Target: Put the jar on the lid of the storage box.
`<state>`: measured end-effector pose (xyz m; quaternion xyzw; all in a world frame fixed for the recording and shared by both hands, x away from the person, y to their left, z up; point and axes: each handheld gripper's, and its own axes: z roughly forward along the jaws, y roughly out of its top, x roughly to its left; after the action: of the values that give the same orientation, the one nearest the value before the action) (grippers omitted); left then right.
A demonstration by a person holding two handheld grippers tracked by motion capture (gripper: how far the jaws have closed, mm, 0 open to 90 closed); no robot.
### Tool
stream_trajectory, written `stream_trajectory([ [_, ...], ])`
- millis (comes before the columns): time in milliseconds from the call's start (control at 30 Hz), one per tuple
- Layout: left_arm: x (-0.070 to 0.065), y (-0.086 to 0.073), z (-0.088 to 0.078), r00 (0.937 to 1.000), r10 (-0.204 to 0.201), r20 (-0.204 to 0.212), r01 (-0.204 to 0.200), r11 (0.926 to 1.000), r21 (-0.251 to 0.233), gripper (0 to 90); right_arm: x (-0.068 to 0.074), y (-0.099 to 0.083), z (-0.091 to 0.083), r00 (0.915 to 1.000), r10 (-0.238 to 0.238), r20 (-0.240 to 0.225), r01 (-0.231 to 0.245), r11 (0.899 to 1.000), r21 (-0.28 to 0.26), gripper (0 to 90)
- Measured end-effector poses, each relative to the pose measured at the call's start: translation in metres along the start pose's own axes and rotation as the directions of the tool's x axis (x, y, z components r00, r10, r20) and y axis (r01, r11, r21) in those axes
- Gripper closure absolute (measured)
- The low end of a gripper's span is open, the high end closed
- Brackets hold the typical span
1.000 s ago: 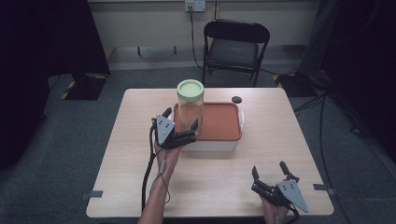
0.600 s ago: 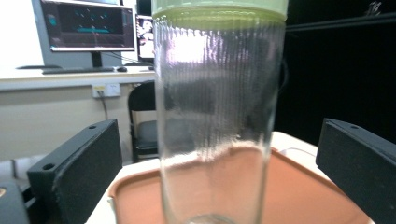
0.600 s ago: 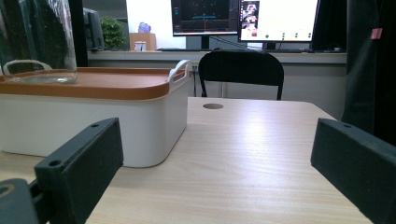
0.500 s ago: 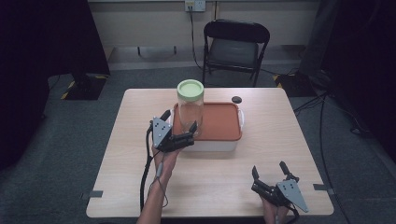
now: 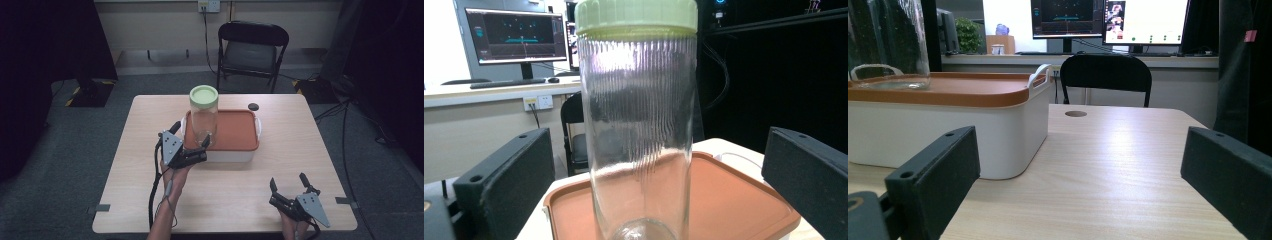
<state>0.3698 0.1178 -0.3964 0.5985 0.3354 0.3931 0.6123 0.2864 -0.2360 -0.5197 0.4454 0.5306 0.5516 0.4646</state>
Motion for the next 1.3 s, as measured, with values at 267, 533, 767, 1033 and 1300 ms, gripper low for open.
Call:
stream_trajectory([
  [267,0.002,0.000,-0.007,0.9999,-0.006,-0.009,0.006,1.0000,0.001,0.2,0.000,0.000,0.000,1.0000,0.000,0.000,0.000,1.000,-0.001,1.5],
  [533,0.000,-0.002,-0.013,0.9998,-0.011,-0.019,0.011,0.9999,-0.002,0.2,0.000,0.000,0.000,1.0000,0.000,0.002,0.000,1.000,0.000,1.5],
  [767,-0.004,-0.005,-0.020,0.9998,-0.005,-0.018,0.005,1.0000,-0.006,0.2,0.000,0.000,0.000,1.0000,0.000,0.001,0.000,1.000,-0.001,1.5],
  [1033,-0.005,-0.008,-0.027,0.9997,0.000,-0.023,0.000,1.0000,-0.010,0.2,0.000,0.000,0.000,1.0000,0.000,0.002,0.000,1.000,-0.001,1.5],
  [1300,-0.007,-0.018,-0.035,0.9990,0.002,-0.044,-0.002,1.0000,-0.006,0.3,0.000,0.000,0.000,1.0000,-0.001,0.005,0.001,1.000,0.001,1.5],
])
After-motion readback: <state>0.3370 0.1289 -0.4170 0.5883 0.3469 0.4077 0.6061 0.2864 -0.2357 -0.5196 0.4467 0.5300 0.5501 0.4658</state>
